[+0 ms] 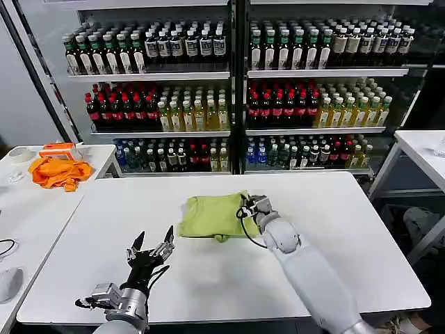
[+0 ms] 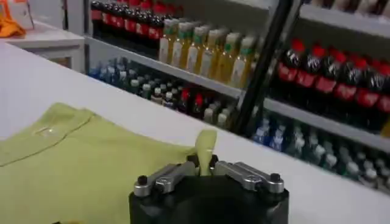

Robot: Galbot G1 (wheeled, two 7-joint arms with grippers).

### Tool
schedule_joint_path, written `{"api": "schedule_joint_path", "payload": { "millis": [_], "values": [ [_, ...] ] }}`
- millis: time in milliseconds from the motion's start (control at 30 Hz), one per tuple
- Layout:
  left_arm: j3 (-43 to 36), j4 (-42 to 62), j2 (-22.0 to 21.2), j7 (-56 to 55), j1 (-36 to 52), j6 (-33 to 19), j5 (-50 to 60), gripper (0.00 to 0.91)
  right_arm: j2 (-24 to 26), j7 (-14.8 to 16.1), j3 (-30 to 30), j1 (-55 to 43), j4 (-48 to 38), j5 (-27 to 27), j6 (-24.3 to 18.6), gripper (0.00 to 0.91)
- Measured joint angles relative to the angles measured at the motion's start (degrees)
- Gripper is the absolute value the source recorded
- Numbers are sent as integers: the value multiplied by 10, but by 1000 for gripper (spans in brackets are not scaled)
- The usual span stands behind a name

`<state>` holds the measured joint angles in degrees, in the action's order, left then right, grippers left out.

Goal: Fold and organize the clothes.

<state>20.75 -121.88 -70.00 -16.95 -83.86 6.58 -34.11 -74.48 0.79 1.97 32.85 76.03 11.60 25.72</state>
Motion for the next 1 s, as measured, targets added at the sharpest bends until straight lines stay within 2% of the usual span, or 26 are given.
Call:
{"api": "schedule_joint_path", "payload": {
  "millis": [167, 333, 500, 733, 1000],
  "values": [
    [2, -1, 2, 0, 0, 0, -1, 907, 2, 24, 3, -24, -36, -33, -33, 907],
    [3, -4, 4, 0, -3, 0, -1, 907, 9, 23, -8, -23, -42, -50, -61, 907],
    [3, -5, 4, 0, 0, -2, 1, 907, 14, -14, -37, 11, -8, -42, -84, 907],
    [0, -5, 11, 4, 2, -5, 25, 907, 26, -73, -105, 114, 110, -20, -109, 907],
    [-5, -7, 12, 14, -1, -10, 67, 907, 19, -99, -202, 297, 275, -15, -134, 907]
  ]
}}
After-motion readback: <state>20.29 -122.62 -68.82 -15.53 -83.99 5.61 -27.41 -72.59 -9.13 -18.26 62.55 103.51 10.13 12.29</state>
